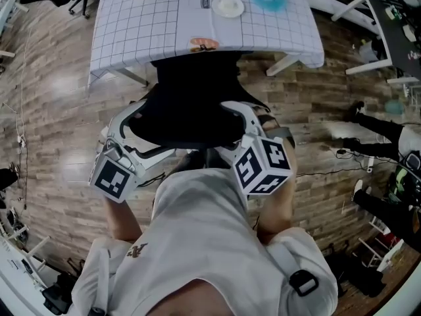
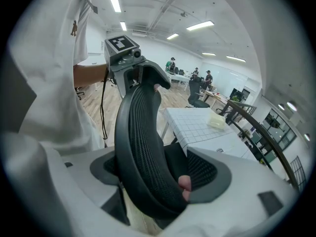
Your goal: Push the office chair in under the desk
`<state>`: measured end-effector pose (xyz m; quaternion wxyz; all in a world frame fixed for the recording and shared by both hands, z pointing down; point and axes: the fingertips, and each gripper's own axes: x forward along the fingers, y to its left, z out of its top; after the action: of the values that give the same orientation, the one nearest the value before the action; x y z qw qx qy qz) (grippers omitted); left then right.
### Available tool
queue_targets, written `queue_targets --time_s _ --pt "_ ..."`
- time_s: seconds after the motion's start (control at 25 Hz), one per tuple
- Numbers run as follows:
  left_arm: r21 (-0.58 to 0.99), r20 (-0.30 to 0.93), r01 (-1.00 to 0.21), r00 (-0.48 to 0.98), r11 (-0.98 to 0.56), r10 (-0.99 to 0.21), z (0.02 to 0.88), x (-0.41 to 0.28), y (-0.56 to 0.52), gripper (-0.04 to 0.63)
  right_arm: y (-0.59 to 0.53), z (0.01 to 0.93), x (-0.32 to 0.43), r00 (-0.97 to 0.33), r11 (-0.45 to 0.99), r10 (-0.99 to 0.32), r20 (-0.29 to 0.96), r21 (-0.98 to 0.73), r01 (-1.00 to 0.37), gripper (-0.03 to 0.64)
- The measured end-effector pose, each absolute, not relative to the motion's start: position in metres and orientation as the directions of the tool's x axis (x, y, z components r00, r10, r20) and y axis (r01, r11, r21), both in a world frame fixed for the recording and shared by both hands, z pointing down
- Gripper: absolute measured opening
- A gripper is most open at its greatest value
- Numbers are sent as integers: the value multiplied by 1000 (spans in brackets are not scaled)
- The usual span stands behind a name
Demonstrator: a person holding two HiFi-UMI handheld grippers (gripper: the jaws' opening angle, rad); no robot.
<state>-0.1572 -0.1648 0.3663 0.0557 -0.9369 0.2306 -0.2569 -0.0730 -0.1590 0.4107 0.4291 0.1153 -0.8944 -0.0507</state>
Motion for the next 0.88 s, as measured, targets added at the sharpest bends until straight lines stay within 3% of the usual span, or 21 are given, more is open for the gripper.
queue_targets --time_s 0.88 --pt "-219 458 -428 748 -877 -480 369 -162 -199 479 -194 415 -77 -585 971 -238 775 201 -128 353"
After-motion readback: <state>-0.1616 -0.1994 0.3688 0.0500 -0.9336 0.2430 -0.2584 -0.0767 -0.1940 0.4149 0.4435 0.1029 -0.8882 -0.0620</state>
